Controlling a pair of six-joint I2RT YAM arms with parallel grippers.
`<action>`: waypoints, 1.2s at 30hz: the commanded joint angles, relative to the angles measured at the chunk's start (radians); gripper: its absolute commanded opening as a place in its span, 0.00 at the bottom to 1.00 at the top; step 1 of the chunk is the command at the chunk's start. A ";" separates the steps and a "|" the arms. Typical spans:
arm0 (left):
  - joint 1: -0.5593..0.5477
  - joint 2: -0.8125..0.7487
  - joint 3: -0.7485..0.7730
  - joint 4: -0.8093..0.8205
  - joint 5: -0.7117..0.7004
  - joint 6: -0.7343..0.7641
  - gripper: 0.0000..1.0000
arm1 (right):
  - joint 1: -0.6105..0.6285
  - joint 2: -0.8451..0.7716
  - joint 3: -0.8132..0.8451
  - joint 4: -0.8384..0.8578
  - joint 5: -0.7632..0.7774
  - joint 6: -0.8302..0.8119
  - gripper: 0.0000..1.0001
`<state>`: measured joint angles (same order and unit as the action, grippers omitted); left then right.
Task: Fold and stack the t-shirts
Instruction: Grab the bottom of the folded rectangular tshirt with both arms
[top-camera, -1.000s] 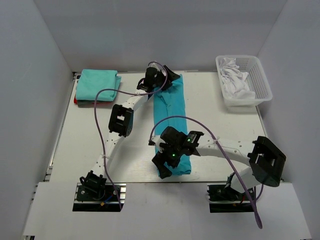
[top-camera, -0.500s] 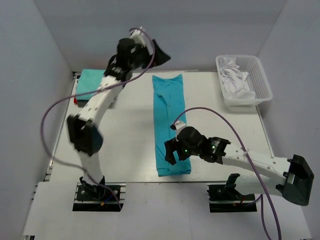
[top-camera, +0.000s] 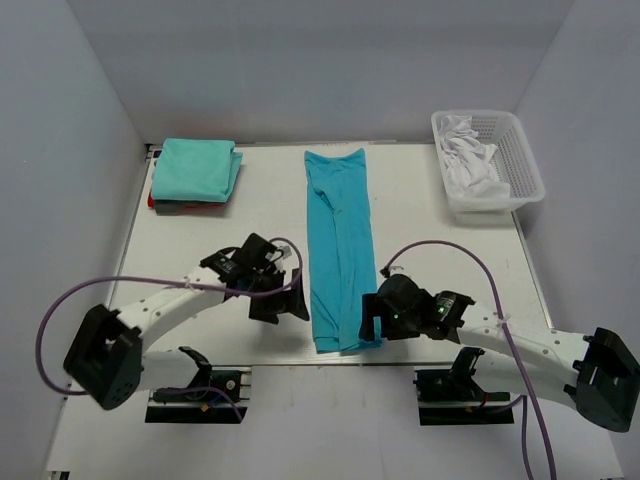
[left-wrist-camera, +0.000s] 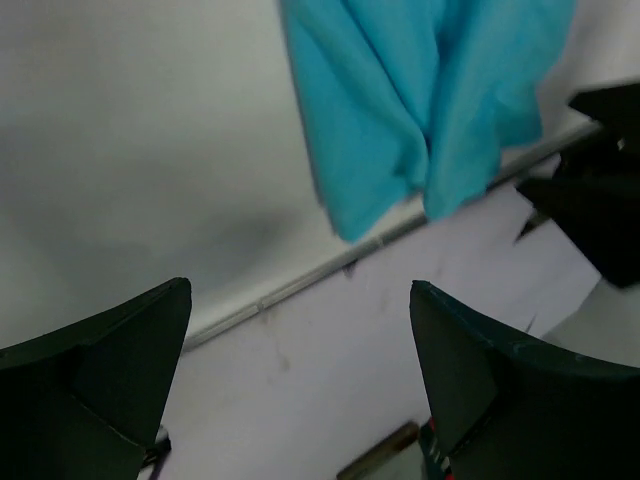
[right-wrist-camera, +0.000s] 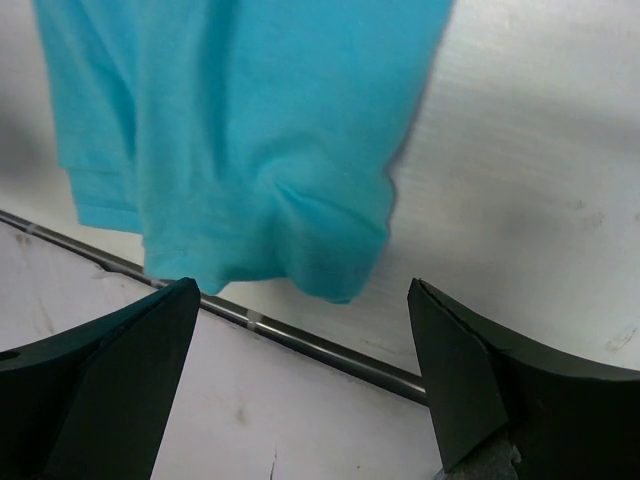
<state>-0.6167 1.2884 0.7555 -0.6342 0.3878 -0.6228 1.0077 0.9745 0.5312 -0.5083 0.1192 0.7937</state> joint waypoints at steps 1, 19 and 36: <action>-0.052 -0.172 0.022 -0.024 0.065 -0.055 1.00 | -0.023 0.010 -0.023 -0.022 -0.030 0.116 0.90; -0.406 0.231 0.071 0.025 -0.102 -0.012 0.84 | -0.132 0.033 -0.091 0.068 -0.177 0.139 0.90; -0.425 0.347 0.174 0.047 -0.213 0.009 0.12 | -0.195 0.052 -0.123 0.071 -0.294 0.116 0.49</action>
<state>-1.0332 1.6402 0.8982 -0.5846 0.1982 -0.6254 0.8211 1.0210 0.4255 -0.4309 -0.1452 0.9123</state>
